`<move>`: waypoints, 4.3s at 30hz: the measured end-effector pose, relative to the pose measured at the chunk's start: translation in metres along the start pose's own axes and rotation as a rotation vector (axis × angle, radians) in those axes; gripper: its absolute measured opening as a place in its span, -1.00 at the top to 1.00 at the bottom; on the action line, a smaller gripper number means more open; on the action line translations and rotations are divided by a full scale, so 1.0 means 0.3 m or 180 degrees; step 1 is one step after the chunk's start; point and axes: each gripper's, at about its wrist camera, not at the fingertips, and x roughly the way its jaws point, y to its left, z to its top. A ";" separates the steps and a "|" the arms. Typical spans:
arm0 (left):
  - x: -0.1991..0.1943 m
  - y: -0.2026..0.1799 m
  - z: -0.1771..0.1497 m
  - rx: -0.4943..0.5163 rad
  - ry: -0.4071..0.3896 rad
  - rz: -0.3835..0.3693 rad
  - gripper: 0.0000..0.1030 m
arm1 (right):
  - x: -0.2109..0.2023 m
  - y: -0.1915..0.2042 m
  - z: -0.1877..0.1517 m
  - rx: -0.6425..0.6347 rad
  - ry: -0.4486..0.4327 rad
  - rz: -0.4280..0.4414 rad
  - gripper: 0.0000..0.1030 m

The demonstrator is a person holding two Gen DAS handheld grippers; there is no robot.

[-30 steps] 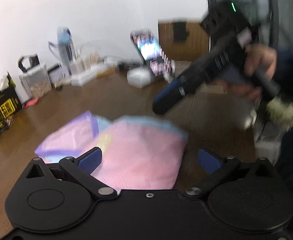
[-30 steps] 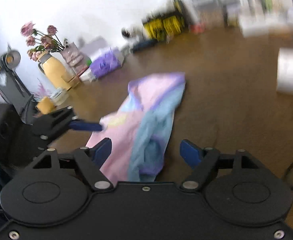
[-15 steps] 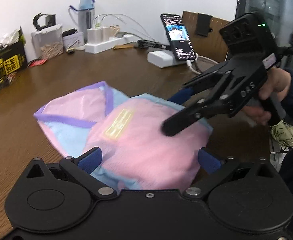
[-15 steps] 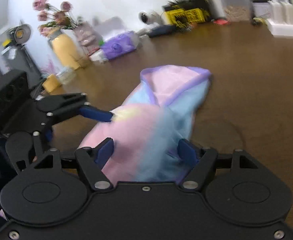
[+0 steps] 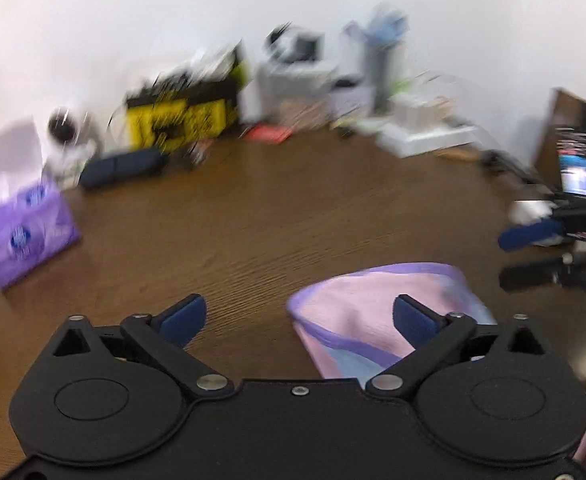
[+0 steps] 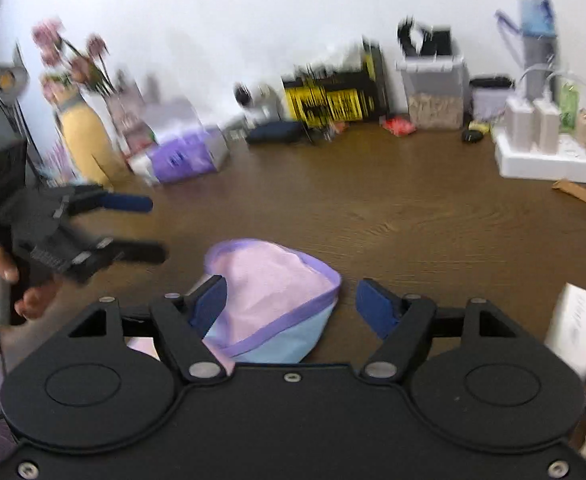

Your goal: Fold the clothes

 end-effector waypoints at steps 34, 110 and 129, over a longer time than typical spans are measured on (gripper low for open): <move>-0.451 -0.180 -0.503 -0.0254 -0.0313 -0.0653 0.91 | -0.346 0.046 -0.304 -0.1401 -0.0252 0.1125 -0.36; -0.269 -0.273 -0.423 -0.0027 -0.0114 -0.0564 -0.60 | -0.131 0.118 -0.337 -0.1644 0.0393 0.0965 -0.25; -0.332 -0.207 -0.397 -0.0451 0.0102 0.0070 -0.99 | -0.276 0.156 -0.332 -0.1573 0.0113 0.0501 -0.60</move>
